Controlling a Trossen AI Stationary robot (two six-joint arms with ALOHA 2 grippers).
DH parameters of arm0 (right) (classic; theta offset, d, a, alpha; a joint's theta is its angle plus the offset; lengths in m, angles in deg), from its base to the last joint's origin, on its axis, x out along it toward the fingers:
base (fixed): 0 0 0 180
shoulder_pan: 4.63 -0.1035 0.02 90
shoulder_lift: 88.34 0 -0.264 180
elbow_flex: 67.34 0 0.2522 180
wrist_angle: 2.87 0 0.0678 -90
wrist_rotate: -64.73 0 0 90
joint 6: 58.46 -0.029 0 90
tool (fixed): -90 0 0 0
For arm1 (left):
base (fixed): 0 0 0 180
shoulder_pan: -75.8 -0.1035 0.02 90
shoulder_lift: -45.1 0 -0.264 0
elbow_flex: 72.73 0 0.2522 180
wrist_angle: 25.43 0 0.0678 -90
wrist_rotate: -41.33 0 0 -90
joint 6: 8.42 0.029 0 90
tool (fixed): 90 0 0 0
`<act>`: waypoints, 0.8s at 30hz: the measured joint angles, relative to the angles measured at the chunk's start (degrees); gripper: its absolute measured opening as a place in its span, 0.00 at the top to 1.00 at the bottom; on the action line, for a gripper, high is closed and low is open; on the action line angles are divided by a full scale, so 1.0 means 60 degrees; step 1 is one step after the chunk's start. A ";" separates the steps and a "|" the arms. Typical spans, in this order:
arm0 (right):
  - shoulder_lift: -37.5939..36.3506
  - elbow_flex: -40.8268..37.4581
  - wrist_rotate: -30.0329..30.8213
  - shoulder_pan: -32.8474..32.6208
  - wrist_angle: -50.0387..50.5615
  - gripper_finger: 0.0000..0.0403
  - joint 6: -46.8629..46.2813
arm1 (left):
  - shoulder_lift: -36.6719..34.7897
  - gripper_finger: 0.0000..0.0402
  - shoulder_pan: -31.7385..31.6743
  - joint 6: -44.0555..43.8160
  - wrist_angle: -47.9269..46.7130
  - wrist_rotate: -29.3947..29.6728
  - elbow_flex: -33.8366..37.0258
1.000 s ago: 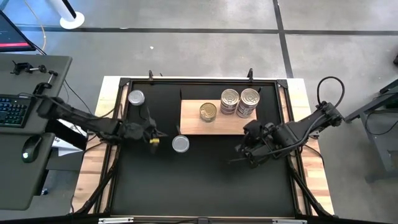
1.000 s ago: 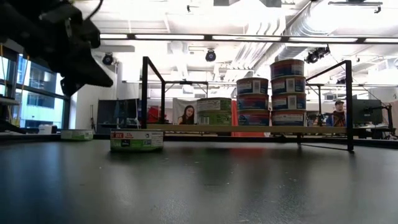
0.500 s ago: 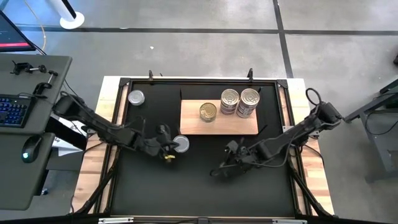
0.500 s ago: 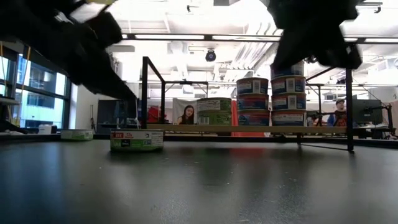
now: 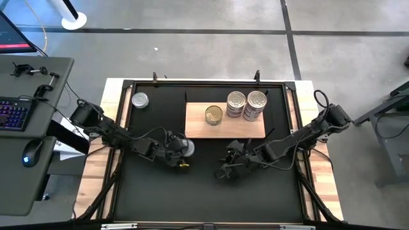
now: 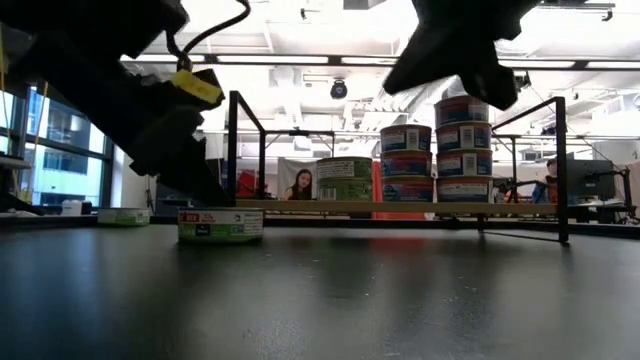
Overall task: Stack canned seafood by type on shelf
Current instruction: Put the green tuna can on the shelf
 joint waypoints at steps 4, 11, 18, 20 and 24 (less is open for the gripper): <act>0.0000 0.0000 -0.0002 -0.0020 -0.0773 1.00 0.0191 | 0.0063 1.00 0.0332 -0.1287 -0.0076 -0.0144 -0.0061; 0.0079 0.0000 0.0250 -0.0114 -0.1994 1.00 -0.0530 | 0.0129 1.00 0.1576 -0.1630 0.1037 -0.0250 -0.0050; 0.1673 0.0653 0.0374 -0.0434 -0.3710 1.00 -0.1925 | 0.0386 1.00 0.2609 -0.1526 0.2016 0.0555 -0.0042; 0.2421 0.1352 0.0353 -0.0582 -0.3584 1.00 -0.2246 | 0.0341 1.00 0.2748 -0.0853 0.2265 0.0587 -0.0042; 0.3706 0.3074 -0.0043 -0.0703 -0.2367 1.00 -0.2662 | -0.0403 1.00 0.2851 -0.0271 0.1683 0.0603 -0.0039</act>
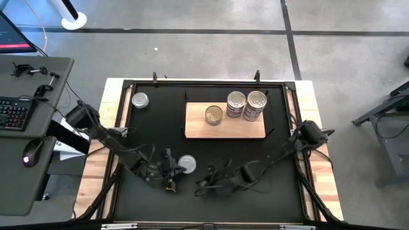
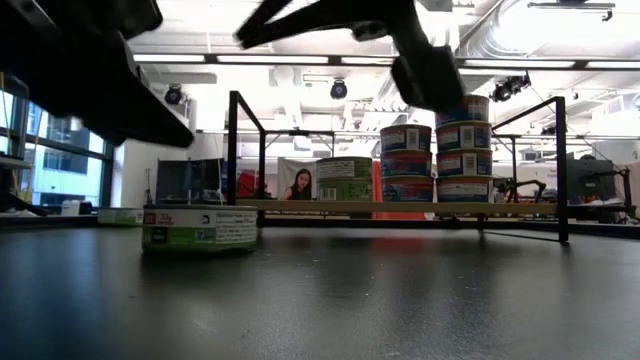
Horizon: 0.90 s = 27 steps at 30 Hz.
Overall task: Stack canned seafood by type on shelf
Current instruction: Put the green tuna can on the shelf
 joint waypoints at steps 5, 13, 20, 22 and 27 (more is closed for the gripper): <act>0.0766 0.2211 -0.0101 0.0071 0.3811 1.00 -0.0421 | -0.1698 1.00 -0.0125 0.0020 0.0219 -0.1150 0.0893; 0.0778 0.2962 -0.0353 0.0338 0.6647 1.00 0.0530 | -0.3023 1.00 -0.0302 -0.0414 0.4098 -0.1517 0.3662; 0.0778 0.1055 -0.2047 0.1021 0.4850 1.00 0.1155 | -0.1770 1.00 -0.0483 -0.0485 0.2422 -0.1463 0.2541; 0.0778 0.0651 -0.2108 0.1315 0.4076 1.00 0.1164 | -0.1275 1.00 -0.0550 -0.0568 0.1668 -0.1148 0.2044; 0.0778 0.0219 -0.2090 0.1889 0.2653 1.00 0.1499 | -0.0006 1.00 -0.0689 -0.0924 0.0560 -0.1351 0.1027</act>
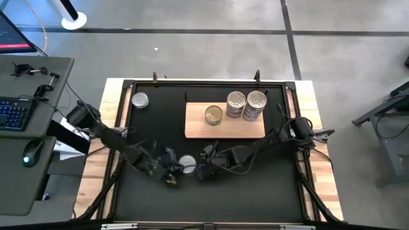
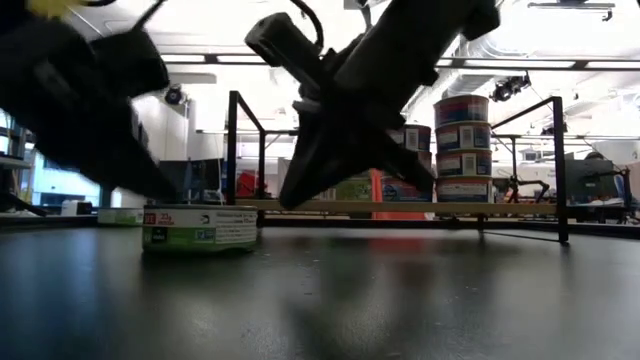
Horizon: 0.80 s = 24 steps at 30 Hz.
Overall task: Stack canned seafood by type on shelf
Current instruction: Put the green tuna can on the shelf
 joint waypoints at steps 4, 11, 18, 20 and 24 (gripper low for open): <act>0.0040 0.0000 -0.0011 0.0356 -0.0036 1.00 0.0208 | 0.0239 1.00 -0.0025 -0.1346 -0.0304 0.0572 -0.0014; 0.0249 0.0015 -0.0007 0.0676 -0.0819 1.00 0.0363 | 0.0132 1.00 0.0155 -0.1419 -0.0555 0.0771 0.0011; 0.0372 -0.0004 0.0076 0.0770 -0.0866 1.00 0.0362 | 0.0258 1.00 0.0379 -0.2027 -0.0125 0.0717 0.0003; 0.0375 -0.0004 0.0088 0.0745 -0.0673 1.00 0.0431 | 0.0456 1.00 0.0379 -0.2018 0.0102 0.0763 -0.0095; 0.0373 -0.0004 -0.0124 0.0653 -0.0582 1.00 0.0651 | 0.1204 1.00 0.0261 -0.1563 0.0436 0.0694 -0.0736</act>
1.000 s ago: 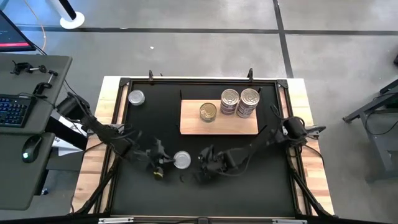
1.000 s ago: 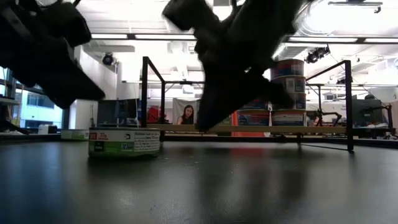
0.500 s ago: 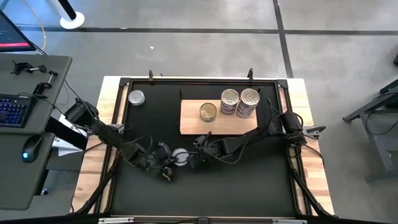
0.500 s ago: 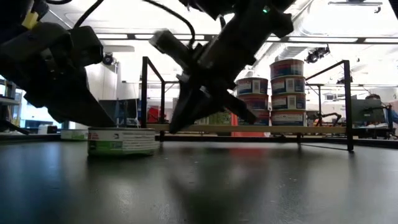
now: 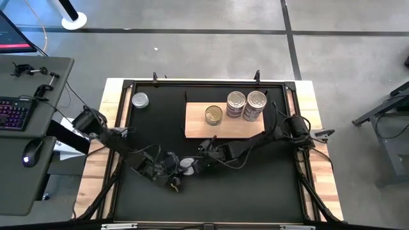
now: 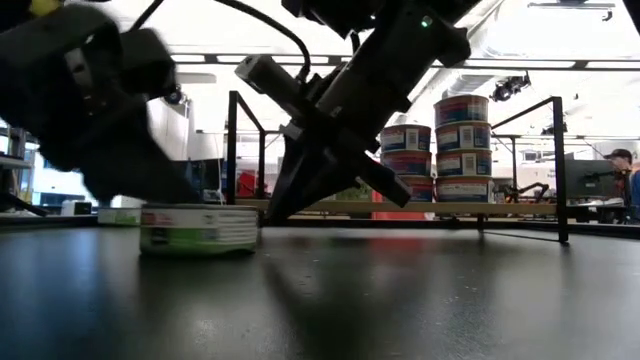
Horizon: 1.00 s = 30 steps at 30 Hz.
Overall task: Stack canned seafood by type on shelf
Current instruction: Put the green tuna can on the shelf
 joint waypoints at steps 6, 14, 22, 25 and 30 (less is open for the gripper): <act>-0.0327 0.0000 -0.0193 -0.0206 0.1462 1.00 0.0029 | 0.0306 1.00 -0.0339 0.1958 0.0106 -0.0250 -0.1199; -0.0801 0.0000 -0.0737 -0.0389 0.2370 1.00 0.0571 | -0.1662 1.00 -0.0315 0.2340 -0.1978 0.0586 -0.0792; -0.0512 -0.0004 -0.1244 -0.0151 0.1403 1.00 0.0859 | -0.2067 1.00 0.0223 0.1634 0.0901 0.0566 0.1516; -0.0444 0.0014 -0.1342 -0.0033 0.0805 1.00 0.1029 | -0.1928 1.00 0.0200 0.2209 0.1704 0.0459 0.1845; -0.0301 -0.0002 -0.1907 0.0163 0.0383 1.00 0.1287 | -0.1399 1.00 -0.0109 0.3301 0.1666 -0.0683 0.1716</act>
